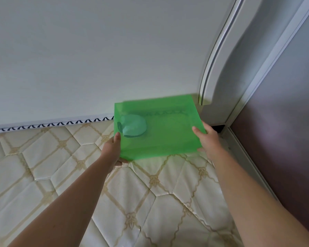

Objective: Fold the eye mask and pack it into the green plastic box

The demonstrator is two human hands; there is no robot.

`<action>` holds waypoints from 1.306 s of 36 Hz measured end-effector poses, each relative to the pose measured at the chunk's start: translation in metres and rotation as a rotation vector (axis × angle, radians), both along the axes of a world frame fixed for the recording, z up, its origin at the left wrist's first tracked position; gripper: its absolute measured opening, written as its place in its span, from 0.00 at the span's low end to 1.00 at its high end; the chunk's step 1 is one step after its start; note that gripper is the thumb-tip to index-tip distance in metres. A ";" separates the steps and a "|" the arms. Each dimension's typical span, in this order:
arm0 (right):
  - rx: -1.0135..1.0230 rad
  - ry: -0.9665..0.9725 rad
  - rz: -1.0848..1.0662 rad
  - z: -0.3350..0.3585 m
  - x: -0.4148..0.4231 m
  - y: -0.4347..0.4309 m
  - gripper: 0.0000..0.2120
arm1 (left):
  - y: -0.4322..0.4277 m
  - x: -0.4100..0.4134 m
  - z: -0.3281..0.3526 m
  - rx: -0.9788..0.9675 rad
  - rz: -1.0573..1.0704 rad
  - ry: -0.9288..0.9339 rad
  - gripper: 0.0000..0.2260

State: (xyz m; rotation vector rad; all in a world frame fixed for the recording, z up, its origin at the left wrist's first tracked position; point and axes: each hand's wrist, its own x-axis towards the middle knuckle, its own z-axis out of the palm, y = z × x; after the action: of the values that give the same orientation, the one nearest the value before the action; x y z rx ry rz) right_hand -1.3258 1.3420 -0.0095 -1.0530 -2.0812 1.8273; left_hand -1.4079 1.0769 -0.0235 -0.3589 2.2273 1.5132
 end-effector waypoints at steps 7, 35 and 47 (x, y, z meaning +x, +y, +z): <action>-0.109 -0.083 -0.073 0.004 -0.003 -0.001 0.20 | 0.002 0.003 0.002 0.005 0.013 -0.006 0.22; 0.029 -0.126 -0.109 -0.004 -0.004 -0.013 0.26 | 0.002 0.002 -0.002 -0.008 0.010 0.006 0.24; -0.108 -0.158 -0.171 -0.001 -0.002 -0.011 0.28 | 0.001 0.003 0.004 -0.015 0.007 -0.035 0.25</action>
State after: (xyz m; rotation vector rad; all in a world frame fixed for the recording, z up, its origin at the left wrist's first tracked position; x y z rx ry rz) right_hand -1.3279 1.3312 -0.0101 -1.3991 -1.9225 1.8433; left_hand -1.4049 1.0779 -0.0191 -0.3959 2.2137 1.4834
